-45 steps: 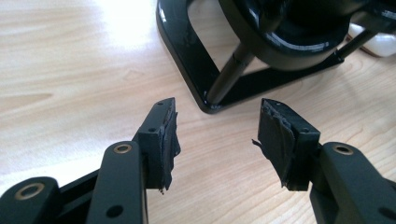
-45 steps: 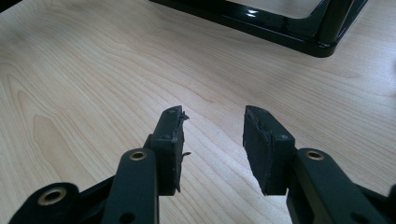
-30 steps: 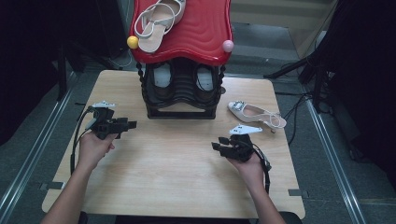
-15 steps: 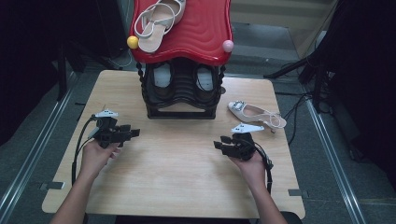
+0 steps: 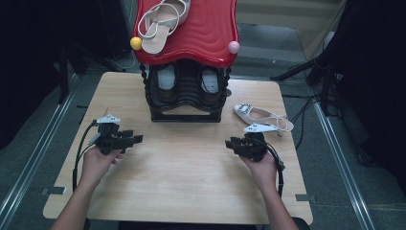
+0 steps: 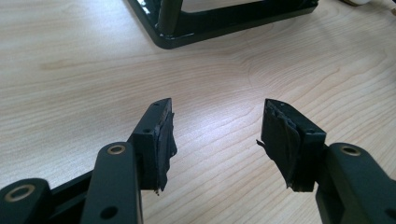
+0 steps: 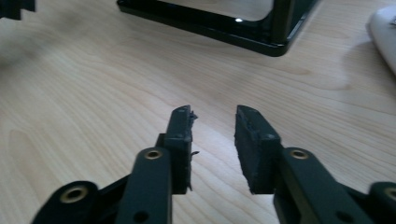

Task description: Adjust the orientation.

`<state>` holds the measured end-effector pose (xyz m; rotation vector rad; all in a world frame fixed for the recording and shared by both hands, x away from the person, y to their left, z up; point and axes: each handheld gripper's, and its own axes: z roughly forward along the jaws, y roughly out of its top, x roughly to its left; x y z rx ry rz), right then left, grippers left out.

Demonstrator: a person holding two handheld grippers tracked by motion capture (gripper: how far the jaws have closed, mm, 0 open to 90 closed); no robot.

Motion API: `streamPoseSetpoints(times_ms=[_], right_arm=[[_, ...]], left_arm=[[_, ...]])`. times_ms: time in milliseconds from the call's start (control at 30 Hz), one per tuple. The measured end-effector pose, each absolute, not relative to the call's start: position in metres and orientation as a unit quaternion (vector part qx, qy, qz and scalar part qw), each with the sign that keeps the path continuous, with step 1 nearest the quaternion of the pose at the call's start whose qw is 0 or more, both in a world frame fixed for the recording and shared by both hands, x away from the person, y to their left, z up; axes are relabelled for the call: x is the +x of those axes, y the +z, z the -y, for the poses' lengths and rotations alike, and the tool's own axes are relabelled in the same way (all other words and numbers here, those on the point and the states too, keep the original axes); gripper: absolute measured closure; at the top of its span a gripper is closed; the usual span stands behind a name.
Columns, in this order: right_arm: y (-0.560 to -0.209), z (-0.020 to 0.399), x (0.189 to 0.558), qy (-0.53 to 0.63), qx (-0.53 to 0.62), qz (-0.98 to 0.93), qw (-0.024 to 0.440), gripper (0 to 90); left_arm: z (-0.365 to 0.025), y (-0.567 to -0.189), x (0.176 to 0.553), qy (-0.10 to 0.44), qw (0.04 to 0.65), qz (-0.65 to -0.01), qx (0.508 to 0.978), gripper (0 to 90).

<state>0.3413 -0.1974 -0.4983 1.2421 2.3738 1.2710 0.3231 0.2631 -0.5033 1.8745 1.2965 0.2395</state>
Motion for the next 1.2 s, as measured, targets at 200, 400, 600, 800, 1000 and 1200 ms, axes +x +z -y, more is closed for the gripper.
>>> streamPoseSetpoints(times_ms=[200,400,600,800,1000,1200], right_arm=[[-0.499,0.207,0.347,0.431,0.438,-0.784,0.087,83.7],[-0.498,0.216,0.357,0.43,0.457,-0.774,0.086,90.0],[-0.497,0.222,0.368,0.427,0.471,-0.767,0.089,90.0],[-0.485,0.232,0.374,0.43,0.477,-0.759,0.108,90.0],[-0.478,0.248,0.387,0.426,0.491,-0.752,0.109,90.0],[-0.473,0.264,0.4,0.418,0.504,-0.746,0.121,90.0]], left_arm=[[-0.261,-0.503,0.323,0.095,0.418,-0.51,0.746,44.4],[-0.26,-0.502,0.322,0.093,0.417,-0.51,0.747,44.1],[-0.257,-0.504,0.323,0.086,0.414,-0.51,0.749,44.1],[-0.25,-0.502,0.32,0.084,0.416,-0.502,0.754,43.9],[-0.247,-0.505,0.321,0.079,0.409,-0.5,0.759,43.7],[-0.247,-0.505,0.321,0.073,0.413,-0.498,0.759,43.7]])
